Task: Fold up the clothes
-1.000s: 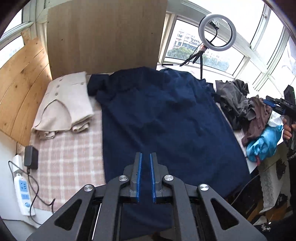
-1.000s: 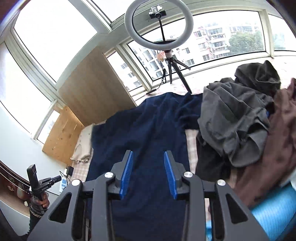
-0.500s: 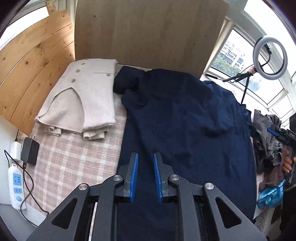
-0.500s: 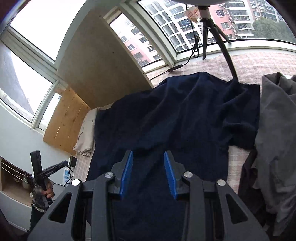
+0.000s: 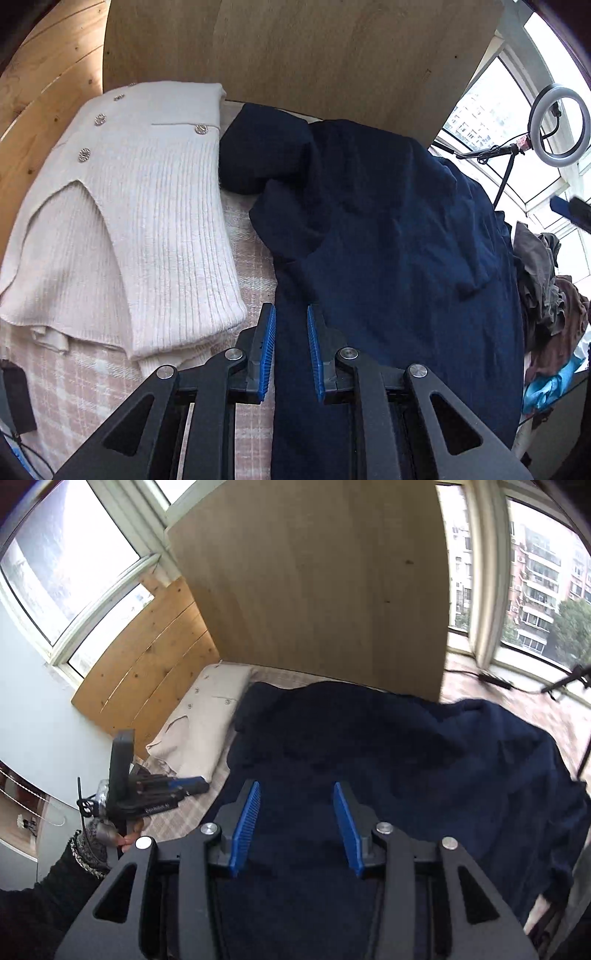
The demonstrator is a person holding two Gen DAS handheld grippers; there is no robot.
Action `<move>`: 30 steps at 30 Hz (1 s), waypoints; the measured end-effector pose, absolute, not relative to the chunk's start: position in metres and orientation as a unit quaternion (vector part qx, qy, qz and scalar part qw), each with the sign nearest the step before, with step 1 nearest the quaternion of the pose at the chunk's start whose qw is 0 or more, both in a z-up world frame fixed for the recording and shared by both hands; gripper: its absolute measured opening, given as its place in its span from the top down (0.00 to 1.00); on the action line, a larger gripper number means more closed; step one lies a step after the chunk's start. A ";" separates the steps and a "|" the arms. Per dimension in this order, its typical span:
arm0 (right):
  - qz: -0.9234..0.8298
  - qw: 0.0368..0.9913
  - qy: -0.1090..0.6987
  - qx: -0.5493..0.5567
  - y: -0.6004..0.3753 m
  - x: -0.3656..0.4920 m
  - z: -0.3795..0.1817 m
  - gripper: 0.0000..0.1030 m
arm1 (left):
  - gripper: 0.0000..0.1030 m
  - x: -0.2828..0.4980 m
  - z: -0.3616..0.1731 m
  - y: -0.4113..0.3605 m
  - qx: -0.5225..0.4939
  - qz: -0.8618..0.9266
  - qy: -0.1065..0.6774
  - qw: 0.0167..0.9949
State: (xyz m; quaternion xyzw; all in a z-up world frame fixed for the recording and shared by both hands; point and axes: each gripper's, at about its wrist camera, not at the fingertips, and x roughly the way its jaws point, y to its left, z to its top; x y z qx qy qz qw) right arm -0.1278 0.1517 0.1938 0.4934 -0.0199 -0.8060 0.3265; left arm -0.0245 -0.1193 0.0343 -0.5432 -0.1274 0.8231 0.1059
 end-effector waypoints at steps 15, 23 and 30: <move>-0.703 0.407 0.182 0.554 -0.089 -0.263 0.085 0.54 | 0.84 -0.019 0.028 -0.149 -0.511 0.828 -0.213 0.094; -0.681 0.441 0.230 0.537 -0.077 -0.252 0.062 0.97 | 0.84 -0.037 0.027 -0.153 -0.516 0.829 -0.207 0.065; -0.737 0.416 0.111 0.522 0.093 -0.241 0.103 0.68 | 0.84 -0.054 0.037 -0.131 -0.524 0.829 -0.171 0.091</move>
